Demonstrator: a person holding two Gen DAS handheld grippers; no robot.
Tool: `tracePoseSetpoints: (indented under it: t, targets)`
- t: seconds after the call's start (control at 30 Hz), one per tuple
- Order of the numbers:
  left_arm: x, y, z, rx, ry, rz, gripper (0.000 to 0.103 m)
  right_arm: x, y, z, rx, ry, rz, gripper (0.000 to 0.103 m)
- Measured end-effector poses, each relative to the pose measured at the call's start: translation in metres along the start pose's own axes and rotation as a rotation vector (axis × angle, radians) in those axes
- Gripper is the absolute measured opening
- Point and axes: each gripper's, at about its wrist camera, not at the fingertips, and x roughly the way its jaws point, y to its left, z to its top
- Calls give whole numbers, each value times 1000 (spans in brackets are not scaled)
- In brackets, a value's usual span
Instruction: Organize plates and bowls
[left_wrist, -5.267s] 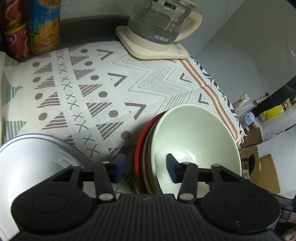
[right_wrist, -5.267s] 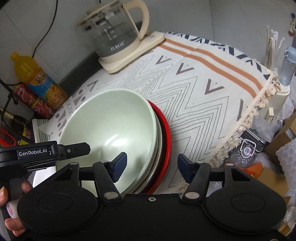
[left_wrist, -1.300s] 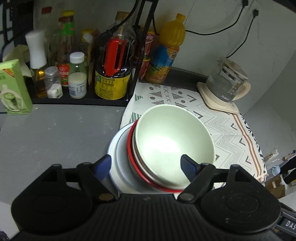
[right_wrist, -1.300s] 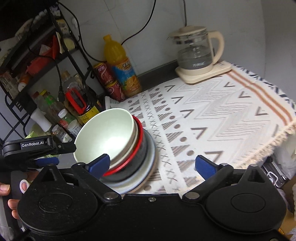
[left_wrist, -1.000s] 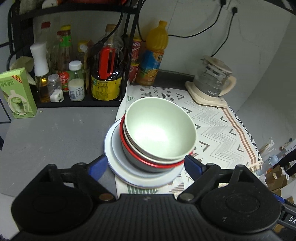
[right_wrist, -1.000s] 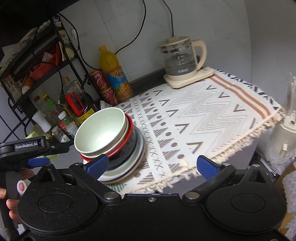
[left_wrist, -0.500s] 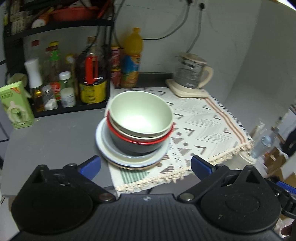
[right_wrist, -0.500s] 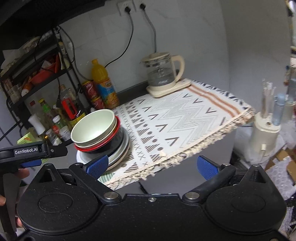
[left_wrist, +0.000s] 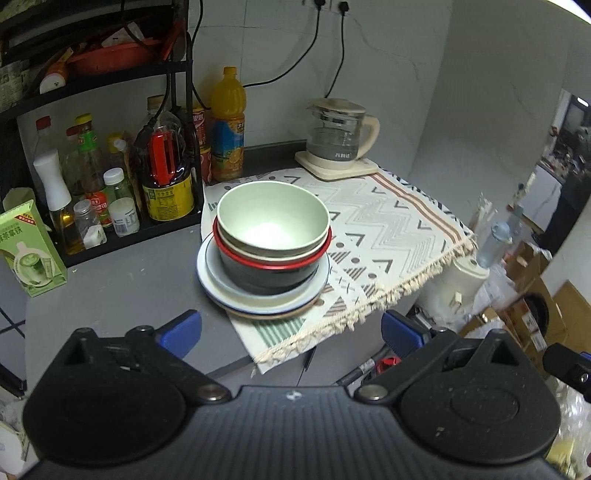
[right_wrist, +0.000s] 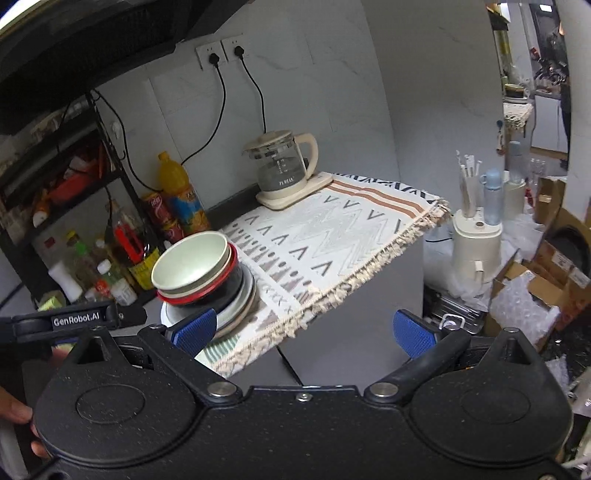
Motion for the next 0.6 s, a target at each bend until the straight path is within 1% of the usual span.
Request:
tracePoseSetpoints:
  t: [0.07,0.17,0.47,0.6]
  targets:
    - [-6,5,-4,10,12,-13,102,-6,6,-7,1,5,-9,103]
    - [-18,12,-10,23,2,-26,102,-15,11,-17,9,7,-29,103]
    - [-40,28,-25,32,-13,-30,102,-33,20,-34,20,3,-29,103]
    - [-46,33,-29,40,-7,-44,102,-38,25,-38,21,-5,-32,103]
